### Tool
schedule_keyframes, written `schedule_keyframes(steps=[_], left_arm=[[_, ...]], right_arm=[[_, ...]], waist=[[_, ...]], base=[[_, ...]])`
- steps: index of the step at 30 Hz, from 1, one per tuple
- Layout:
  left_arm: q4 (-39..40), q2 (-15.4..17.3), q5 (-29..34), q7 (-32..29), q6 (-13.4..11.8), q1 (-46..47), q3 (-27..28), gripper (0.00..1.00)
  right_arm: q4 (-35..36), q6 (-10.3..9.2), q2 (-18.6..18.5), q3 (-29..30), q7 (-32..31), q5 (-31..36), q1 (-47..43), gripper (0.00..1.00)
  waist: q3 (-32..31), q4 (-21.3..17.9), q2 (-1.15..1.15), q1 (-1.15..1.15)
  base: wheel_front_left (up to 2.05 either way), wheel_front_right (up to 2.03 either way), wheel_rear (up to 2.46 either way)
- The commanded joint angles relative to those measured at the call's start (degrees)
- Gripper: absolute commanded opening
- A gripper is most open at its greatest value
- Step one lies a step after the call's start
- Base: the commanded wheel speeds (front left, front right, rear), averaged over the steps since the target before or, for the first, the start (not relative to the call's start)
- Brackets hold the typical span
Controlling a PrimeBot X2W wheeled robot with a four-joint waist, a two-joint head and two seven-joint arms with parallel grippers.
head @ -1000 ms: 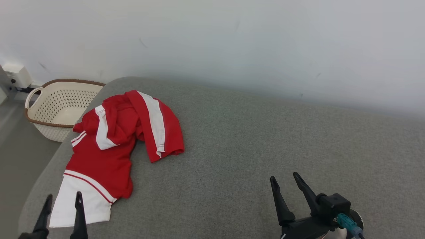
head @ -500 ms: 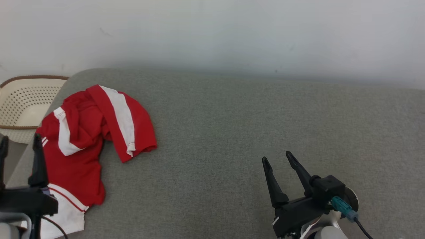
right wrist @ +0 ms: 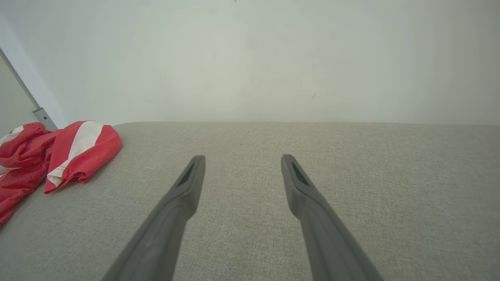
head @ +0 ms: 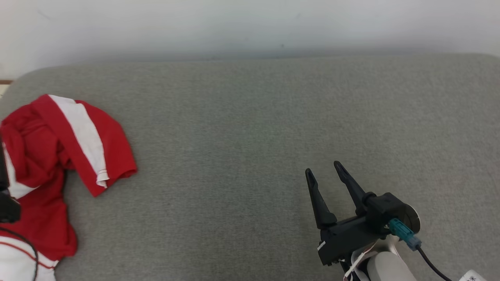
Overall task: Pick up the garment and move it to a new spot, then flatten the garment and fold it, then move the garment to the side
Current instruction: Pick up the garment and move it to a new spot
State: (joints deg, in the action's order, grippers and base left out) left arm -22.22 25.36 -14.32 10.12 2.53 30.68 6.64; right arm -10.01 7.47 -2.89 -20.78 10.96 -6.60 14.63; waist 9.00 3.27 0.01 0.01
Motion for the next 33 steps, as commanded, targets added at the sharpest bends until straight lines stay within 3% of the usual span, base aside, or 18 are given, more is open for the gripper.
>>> schedule_keyframes(steps=[1, 6, 15, 33], left_arm=[[-0.48, 0.67, -0.05, -0.20, 0.37, 0.78, 0.18, 1.00], [-5.63, 3.06, -0.07, -1.54, 1.24, 3.76, -0.22, 1.00], [-14.43, 4.58, -0.52, -4.30, 2.14, 6.24, -1.74, 1.00], [-30.33, 5.09, 0.72, -11.66, 3.29, 12.81, -7.37, 1.00]], right_arm=[[0.19, 0.04, 0.05, -0.25, 0.28, 0.00, 0.66, 1.00], [0.01, 0.04, 0.04, -0.22, 0.84, -0.54, 1.61, 1.00], [-0.87, 0.04, 0.03, -0.30, 1.92, -1.11, 2.95, 1.00], [-1.61, 0.04, 0.04, -0.31, 1.89, -0.56, 4.02, 1.00]], waist=[[2.81, -2.88, -0.01, -0.01], [4.88, -4.94, -0.01, -0.01], [7.17, -7.00, -0.01, -0.01], [8.28, -7.48, -0.01, -0.01]], base=[[0.00, 0.00, 0.00], [0.00, 0.00, 0.00], [0.00, 0.00, 0.00], [0.00, 0.00, 0.00]])
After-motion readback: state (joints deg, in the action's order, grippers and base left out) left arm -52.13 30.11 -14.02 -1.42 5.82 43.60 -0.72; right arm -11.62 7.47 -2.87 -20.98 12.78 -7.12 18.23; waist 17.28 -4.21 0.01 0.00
